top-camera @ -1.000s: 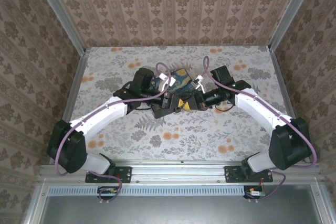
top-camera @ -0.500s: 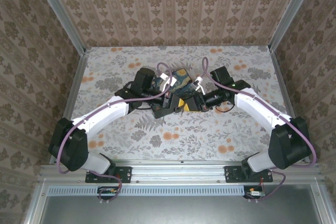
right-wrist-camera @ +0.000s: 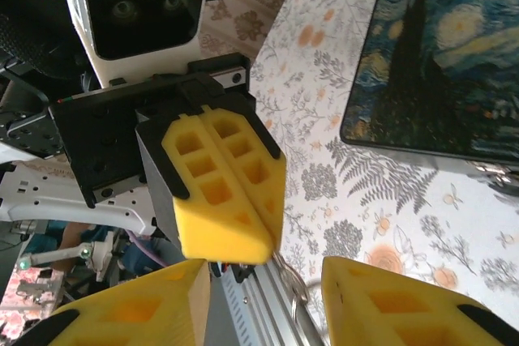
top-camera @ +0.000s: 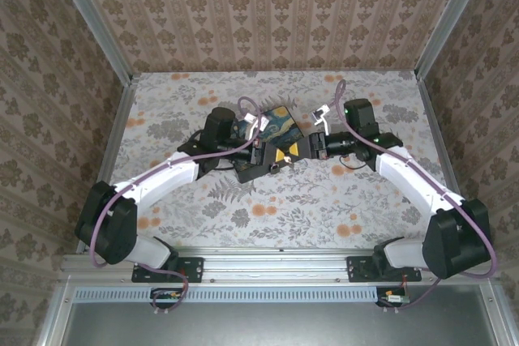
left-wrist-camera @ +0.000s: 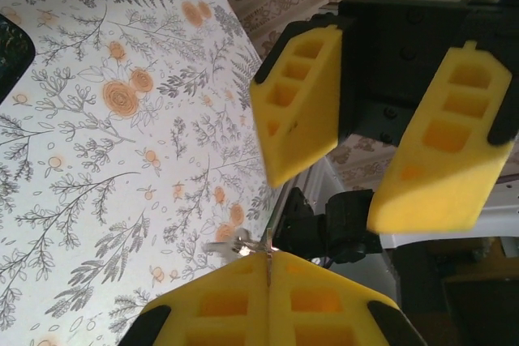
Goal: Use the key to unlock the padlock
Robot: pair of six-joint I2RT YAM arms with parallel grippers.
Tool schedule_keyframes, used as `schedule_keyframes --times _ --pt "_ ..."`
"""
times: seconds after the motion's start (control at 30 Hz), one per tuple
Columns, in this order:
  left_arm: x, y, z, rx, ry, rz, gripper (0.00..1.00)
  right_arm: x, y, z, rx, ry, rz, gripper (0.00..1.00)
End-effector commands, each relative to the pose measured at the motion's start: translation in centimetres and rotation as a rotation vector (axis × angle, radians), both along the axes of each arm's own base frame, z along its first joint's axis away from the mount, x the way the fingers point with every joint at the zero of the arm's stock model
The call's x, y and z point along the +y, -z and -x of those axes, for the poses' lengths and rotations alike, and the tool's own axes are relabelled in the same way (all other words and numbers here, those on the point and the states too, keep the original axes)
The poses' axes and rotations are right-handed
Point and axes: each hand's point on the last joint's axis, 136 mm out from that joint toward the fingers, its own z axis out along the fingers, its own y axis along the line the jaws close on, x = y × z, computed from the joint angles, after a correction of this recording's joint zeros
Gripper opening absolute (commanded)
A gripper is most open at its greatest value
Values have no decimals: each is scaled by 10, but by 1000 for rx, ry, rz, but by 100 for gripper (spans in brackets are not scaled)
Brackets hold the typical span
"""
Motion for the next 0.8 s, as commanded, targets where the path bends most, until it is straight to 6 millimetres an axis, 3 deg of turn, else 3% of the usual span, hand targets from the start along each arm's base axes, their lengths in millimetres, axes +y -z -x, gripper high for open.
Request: schedule_keyframes --times 0.0,0.27,0.77 --pt "0 -25 3 -15 14 81 0 8 -6 -9 -47 6 -47 39" --pt "0 -30 4 -16 16 96 0 12 9 -4 -15 -5 -60 36" --pt "1 -29 -4 -15 -29 118 0 8 7 8 -7 6 -111 28"
